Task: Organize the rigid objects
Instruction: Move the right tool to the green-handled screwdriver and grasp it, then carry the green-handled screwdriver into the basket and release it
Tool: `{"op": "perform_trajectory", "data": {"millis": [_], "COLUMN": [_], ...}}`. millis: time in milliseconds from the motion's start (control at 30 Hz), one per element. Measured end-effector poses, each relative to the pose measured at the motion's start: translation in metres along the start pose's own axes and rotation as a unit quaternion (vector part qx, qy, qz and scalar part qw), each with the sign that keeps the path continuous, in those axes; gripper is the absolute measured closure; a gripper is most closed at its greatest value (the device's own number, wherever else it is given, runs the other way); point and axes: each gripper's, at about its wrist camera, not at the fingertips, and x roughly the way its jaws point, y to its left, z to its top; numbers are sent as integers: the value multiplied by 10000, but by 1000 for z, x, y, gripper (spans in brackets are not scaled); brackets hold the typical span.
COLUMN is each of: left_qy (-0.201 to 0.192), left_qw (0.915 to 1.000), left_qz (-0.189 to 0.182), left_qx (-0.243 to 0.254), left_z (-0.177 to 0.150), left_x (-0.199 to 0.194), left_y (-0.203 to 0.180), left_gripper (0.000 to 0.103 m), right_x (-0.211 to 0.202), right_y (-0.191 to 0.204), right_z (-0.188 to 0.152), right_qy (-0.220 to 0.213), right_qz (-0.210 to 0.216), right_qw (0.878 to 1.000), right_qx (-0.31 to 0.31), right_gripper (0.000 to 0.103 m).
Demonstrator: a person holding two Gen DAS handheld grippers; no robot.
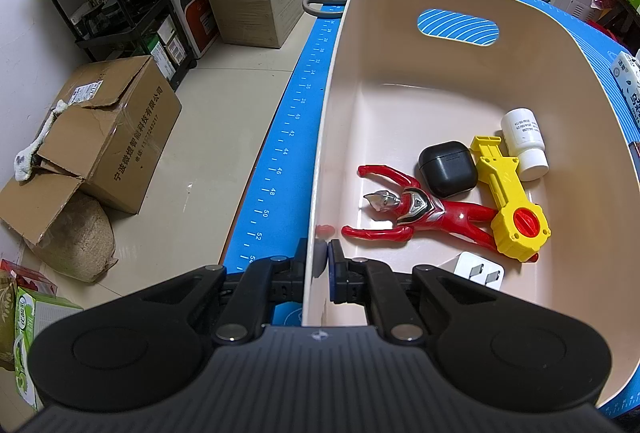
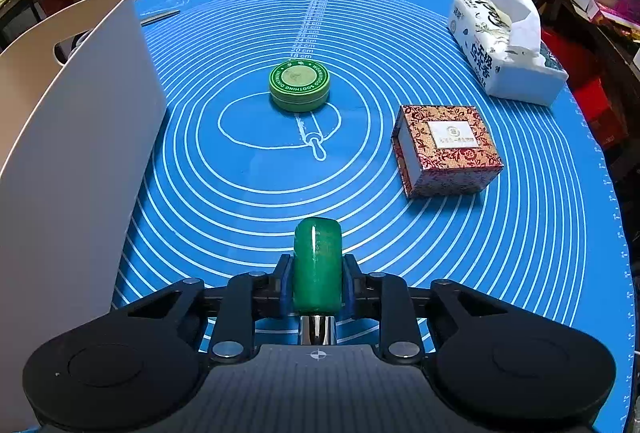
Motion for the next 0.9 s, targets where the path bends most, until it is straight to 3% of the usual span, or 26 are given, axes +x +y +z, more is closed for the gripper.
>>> {"op": "perform_trajectory", "data": {"millis": [467,900], "left_qy": [-1,-2], "left_qw": [10000,10000], "left_qz": [18,18], "left_qx": [13,20], "left_z": [0,0], "left_x": [0,0], "left_y": [0,1], "left_gripper": [92,92], "right_x": [-64,-125], "right_y": [3,48], "right_z": [17,31], "right_qy": [-1132,-2571], "right_qz": [302,815], "right_qw": [9922,9618], "right_qx": [415,472], "right_gripper": [70,70]}}
